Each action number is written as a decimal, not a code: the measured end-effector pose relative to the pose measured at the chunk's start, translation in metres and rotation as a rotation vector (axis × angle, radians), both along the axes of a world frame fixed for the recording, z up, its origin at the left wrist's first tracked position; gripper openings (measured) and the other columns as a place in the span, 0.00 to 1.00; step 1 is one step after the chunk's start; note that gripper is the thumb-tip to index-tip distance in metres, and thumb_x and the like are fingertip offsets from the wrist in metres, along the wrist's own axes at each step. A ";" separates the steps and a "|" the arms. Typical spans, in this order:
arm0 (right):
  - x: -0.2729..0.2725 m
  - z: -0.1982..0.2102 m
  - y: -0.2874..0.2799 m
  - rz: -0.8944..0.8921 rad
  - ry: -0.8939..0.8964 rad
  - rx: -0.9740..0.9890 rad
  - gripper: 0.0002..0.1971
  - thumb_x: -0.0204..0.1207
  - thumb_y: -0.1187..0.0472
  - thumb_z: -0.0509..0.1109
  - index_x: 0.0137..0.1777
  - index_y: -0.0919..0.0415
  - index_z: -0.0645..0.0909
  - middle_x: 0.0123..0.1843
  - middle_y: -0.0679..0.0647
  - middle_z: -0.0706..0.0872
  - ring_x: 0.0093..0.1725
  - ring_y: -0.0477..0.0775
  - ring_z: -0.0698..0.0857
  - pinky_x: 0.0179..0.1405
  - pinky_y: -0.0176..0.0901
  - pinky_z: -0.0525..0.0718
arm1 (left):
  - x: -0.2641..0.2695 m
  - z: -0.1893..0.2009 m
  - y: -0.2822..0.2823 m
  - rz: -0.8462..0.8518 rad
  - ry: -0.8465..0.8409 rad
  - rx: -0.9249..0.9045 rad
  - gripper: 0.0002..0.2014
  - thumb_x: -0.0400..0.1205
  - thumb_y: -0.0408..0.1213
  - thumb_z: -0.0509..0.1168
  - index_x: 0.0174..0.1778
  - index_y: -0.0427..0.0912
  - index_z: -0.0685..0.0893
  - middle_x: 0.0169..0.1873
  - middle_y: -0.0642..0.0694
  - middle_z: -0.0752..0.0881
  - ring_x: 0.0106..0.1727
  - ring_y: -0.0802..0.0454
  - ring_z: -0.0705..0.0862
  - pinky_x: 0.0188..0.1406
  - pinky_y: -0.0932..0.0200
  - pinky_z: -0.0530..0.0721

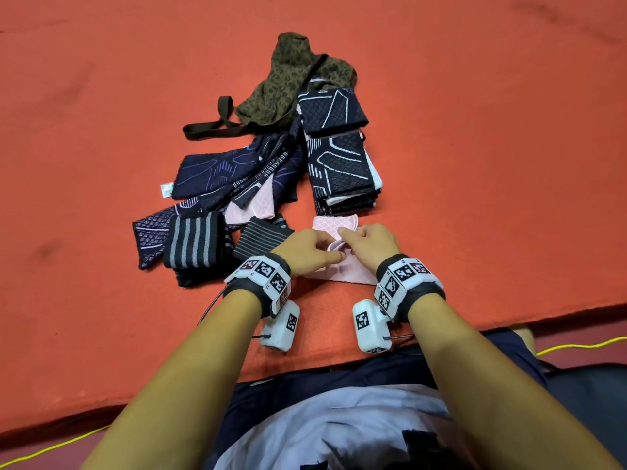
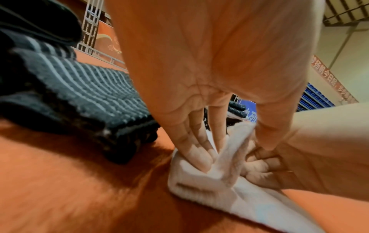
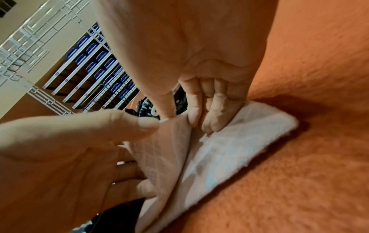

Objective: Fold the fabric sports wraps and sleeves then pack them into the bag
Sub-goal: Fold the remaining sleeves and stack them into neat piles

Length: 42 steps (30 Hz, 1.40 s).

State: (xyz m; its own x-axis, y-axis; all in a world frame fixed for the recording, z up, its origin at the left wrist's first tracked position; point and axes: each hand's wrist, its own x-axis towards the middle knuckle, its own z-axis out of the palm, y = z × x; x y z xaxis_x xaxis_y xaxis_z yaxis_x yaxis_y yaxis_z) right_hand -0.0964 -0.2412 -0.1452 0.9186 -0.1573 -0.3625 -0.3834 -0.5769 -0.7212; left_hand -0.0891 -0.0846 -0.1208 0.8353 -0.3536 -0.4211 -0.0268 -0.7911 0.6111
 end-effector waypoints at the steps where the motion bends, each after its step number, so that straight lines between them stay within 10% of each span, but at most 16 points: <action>1: -0.001 0.002 0.000 0.017 0.007 -0.022 0.20 0.78 0.50 0.70 0.28 0.59 0.77 0.32 0.59 0.84 0.35 0.62 0.80 0.36 0.49 0.77 | 0.000 -0.001 0.000 0.007 0.024 -0.027 0.12 0.82 0.46 0.71 0.56 0.44 0.88 0.45 0.45 0.91 0.44 0.54 0.83 0.47 0.59 0.79; 6: -0.002 0.006 -0.005 0.009 0.059 -0.140 0.13 0.75 0.62 0.67 0.29 0.58 0.73 0.33 0.56 0.79 0.32 0.60 0.76 0.25 0.41 0.64 | 0.001 -0.008 0.004 0.096 0.057 -0.147 0.16 0.78 0.55 0.74 0.53 0.47 0.88 0.44 0.50 0.90 0.39 0.59 0.83 0.46 0.61 0.82; 12: -0.004 0.004 -0.012 0.034 0.068 -0.254 0.15 0.76 0.63 0.65 0.29 0.57 0.67 0.48 0.67 0.84 0.42 0.62 0.78 0.36 0.42 0.71 | 0.005 -0.016 0.005 0.185 -0.056 -0.124 0.18 0.81 0.48 0.73 0.63 0.44 0.82 0.45 0.47 0.87 0.45 0.48 0.88 0.53 0.54 0.84; 16: -0.007 0.003 -0.020 0.029 0.091 -0.316 0.09 0.79 0.62 0.65 0.45 0.68 0.82 0.65 0.68 0.78 0.53 0.67 0.82 0.47 0.47 0.78 | 0.006 -0.023 0.006 0.158 -0.117 -0.046 0.22 0.80 0.41 0.72 0.70 0.44 0.77 0.50 0.44 0.85 0.47 0.49 0.84 0.53 0.56 0.82; 21: -0.008 0.004 -0.025 0.026 0.102 -0.318 0.11 0.78 0.65 0.64 0.34 0.63 0.72 0.46 0.64 0.84 0.43 0.63 0.80 0.37 0.45 0.74 | 0.004 -0.029 0.003 0.125 -0.144 0.017 0.26 0.80 0.37 0.71 0.74 0.45 0.74 0.55 0.45 0.83 0.50 0.50 0.81 0.52 0.61 0.76; 24: -0.008 0.007 -0.026 0.027 0.094 -0.278 0.02 0.77 0.67 0.65 0.46 0.64 0.78 0.52 0.63 0.86 0.50 0.65 0.84 0.43 0.48 0.80 | 0.005 -0.028 0.002 0.128 -0.126 0.030 0.26 0.80 0.37 0.70 0.74 0.45 0.72 0.49 0.46 0.86 0.50 0.46 0.84 0.49 0.61 0.75; 28: -0.007 0.008 -0.024 -0.039 0.047 -0.197 0.17 0.75 0.72 0.62 0.64 0.64 0.71 0.54 0.65 0.86 0.55 0.68 0.85 0.52 0.54 0.84 | 0.006 -0.029 0.001 0.130 -0.117 0.037 0.29 0.79 0.36 0.71 0.75 0.46 0.68 0.47 0.42 0.88 0.49 0.42 0.87 0.46 0.58 0.77; 35: 0.005 0.019 -0.026 -0.043 -0.037 -0.181 0.16 0.74 0.74 0.58 0.59 0.62 0.76 0.56 0.62 0.84 0.49 0.65 0.83 0.44 0.49 0.80 | 0.008 -0.028 -0.002 0.132 -0.122 0.026 0.32 0.79 0.37 0.71 0.77 0.47 0.65 0.46 0.43 0.88 0.46 0.43 0.87 0.53 0.51 0.84; 42: 0.018 0.017 -0.030 0.026 0.048 -0.310 0.20 0.74 0.70 0.62 0.67 0.64 0.75 0.64 0.65 0.79 0.62 0.70 0.81 0.62 0.61 0.83 | 0.012 -0.023 -0.001 0.097 -0.106 0.004 0.26 0.79 0.32 0.69 0.74 0.41 0.73 0.44 0.46 0.91 0.37 0.54 0.86 0.53 0.53 0.87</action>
State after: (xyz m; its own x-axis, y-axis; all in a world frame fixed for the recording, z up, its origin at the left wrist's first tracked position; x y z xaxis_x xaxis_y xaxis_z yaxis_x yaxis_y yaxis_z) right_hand -0.0779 -0.2714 -0.1281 0.9068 -0.2433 -0.3443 -0.3948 -0.7764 -0.4912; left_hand -0.0774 -0.0852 -0.1434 0.9053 -0.2676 -0.3300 -0.0145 -0.7957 0.6055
